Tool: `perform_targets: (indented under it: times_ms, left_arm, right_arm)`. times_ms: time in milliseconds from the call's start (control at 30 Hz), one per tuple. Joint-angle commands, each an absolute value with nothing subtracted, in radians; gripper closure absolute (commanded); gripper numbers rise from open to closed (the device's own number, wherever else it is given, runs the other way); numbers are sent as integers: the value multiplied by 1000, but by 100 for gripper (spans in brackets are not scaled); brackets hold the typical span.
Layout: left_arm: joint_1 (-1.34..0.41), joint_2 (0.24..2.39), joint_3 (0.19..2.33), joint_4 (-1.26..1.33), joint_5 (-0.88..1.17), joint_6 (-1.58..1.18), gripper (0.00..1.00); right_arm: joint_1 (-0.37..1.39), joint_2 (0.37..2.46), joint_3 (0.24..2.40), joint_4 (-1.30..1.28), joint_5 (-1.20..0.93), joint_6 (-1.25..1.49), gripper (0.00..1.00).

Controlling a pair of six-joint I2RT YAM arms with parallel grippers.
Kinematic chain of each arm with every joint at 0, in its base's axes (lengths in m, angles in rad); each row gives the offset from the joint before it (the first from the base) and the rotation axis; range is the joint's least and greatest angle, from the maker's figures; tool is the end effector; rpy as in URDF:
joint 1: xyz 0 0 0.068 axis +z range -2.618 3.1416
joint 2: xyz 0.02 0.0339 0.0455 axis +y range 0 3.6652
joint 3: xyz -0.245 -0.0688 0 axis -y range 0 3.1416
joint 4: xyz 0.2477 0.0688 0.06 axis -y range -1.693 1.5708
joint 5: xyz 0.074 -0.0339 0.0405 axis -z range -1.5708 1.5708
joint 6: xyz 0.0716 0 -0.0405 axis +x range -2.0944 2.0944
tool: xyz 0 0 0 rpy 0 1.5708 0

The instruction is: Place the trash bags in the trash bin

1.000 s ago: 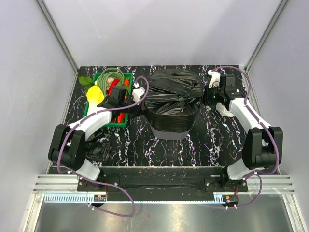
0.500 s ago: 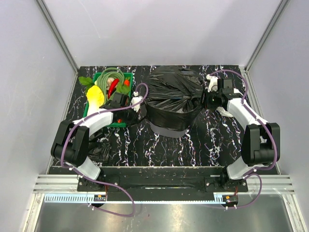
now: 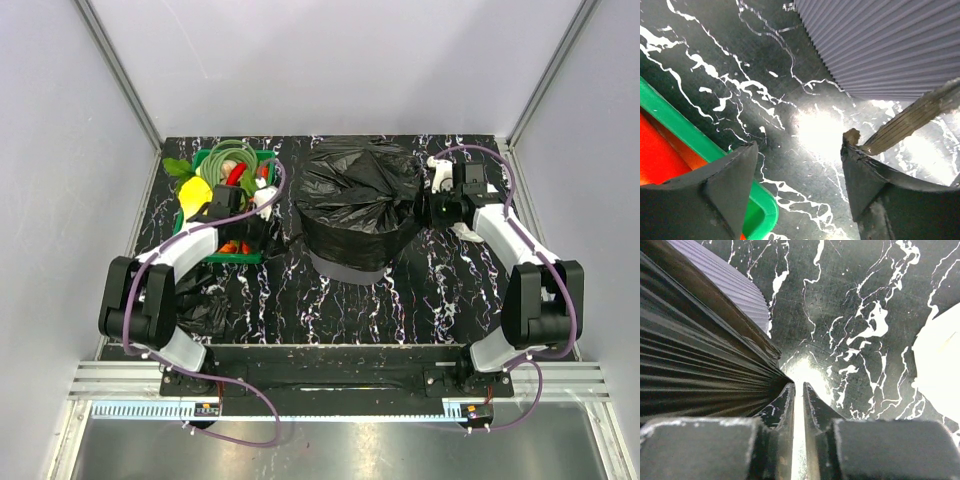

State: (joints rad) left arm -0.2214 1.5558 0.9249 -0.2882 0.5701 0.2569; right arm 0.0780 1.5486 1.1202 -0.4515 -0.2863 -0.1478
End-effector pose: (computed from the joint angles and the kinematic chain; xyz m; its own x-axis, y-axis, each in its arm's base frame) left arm 0.3166 -0.1109 0.1541 -0.6221 0.3593 -0.6957 0.6848 0.6805 -0.2609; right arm 0.3531 0.0479 0.2002 -0.7225 -0.1982 -0.6623 -0.3645 0.9232 0.1214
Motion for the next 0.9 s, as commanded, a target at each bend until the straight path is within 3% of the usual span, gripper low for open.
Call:
perform_targets:
  times_ms: [0,100,267,667,867]
  left_arm:
    - [-193,1488,1006,-261,713,223,21]
    - [-160,1482,1057,-250,778,187,13]
    - [-114,1468,1124,-229,839,163,10]
    - [-25,1610,1241,56,1163,-35,7]
    - [-41,1739,1339,152,1183,-100,7]
  right_arm:
    - [69,1519,1175,-541,-278,-193,81]
    - [69,1513,1206,-572,-308,-209,75]
    - [69,1497,1268,-629,-337,-238,68]
    - [69,1503,1348,-701,-342,-250,68]
    - [69,1526,1365,-719,-370,-248,69]
